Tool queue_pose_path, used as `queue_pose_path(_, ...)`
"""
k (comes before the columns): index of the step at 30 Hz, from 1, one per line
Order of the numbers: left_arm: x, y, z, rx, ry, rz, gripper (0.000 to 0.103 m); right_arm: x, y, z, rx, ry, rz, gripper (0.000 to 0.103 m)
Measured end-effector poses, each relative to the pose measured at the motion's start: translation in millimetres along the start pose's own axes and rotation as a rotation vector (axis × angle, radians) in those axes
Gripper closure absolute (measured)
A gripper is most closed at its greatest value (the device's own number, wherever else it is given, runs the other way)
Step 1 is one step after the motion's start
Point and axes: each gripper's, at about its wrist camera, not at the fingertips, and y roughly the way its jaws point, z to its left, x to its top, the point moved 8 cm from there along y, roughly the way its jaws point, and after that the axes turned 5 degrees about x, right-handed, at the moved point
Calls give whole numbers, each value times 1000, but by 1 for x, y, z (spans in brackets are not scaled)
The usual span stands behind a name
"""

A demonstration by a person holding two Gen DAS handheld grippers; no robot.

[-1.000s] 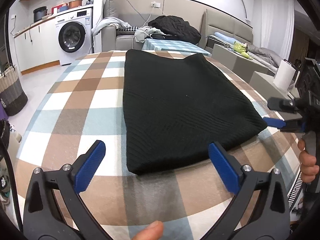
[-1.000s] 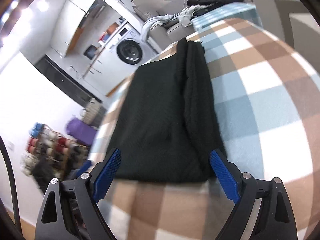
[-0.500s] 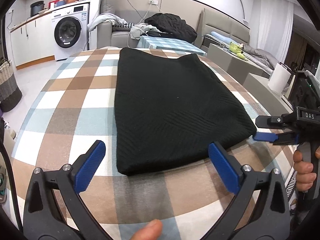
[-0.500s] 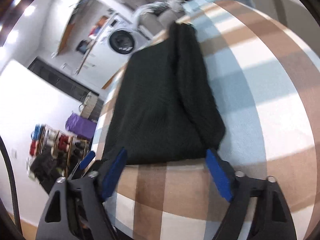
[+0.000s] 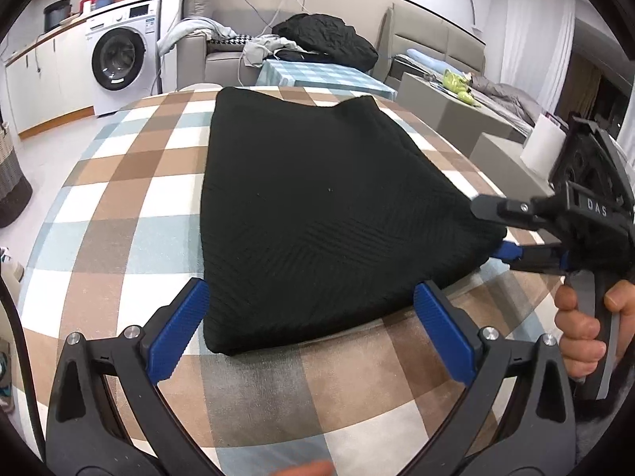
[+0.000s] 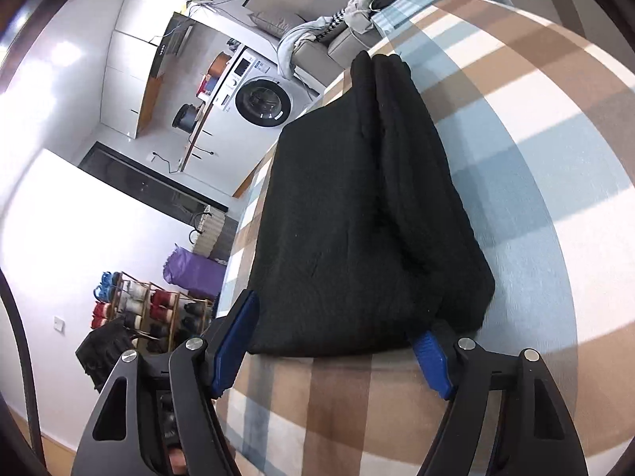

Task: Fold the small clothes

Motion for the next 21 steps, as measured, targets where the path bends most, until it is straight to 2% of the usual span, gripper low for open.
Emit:
queue_pose_path(2,-4,4,-3,-20,0,15,2,-1,5,-2,-22,-15,-3,31)
queue_pose_path(3,-5,5,-5,-31,3,21,2,-1,7,-4,-34,-18,-4,37)
queue_pose_path(4,-7,7,-8,-39,8,27,2,-1,11,-7,-47,-20,-7,48)
queue_pose_path(5,-9,8,-10,-44,11,30,2,-1,14,-10,-65,-15,-9,53)
queue_pose_path(7,-11,7,-16,-65,19,32,2,-1,16,-13,-87,-25,-11,78)
queue_pose_path(9,-13,7,-23,-81,36,35,2,1,9,-9,-59,-45,-43,87)
queue_pose_path(11,-16,6,-30,-93,68,43,3,7,-3,8,3,-94,-105,89)
queue_pose_path(13,-20,3,-39,-112,107,42,3,9,-11,18,-7,-155,-143,90)
queue_pose_path(17,-25,5,-49,-129,117,55,3,5,-6,16,-26,-153,-113,90)
queue_pose_path(21,-27,8,-48,-147,94,68,3,4,-5,17,-3,-144,-98,90)
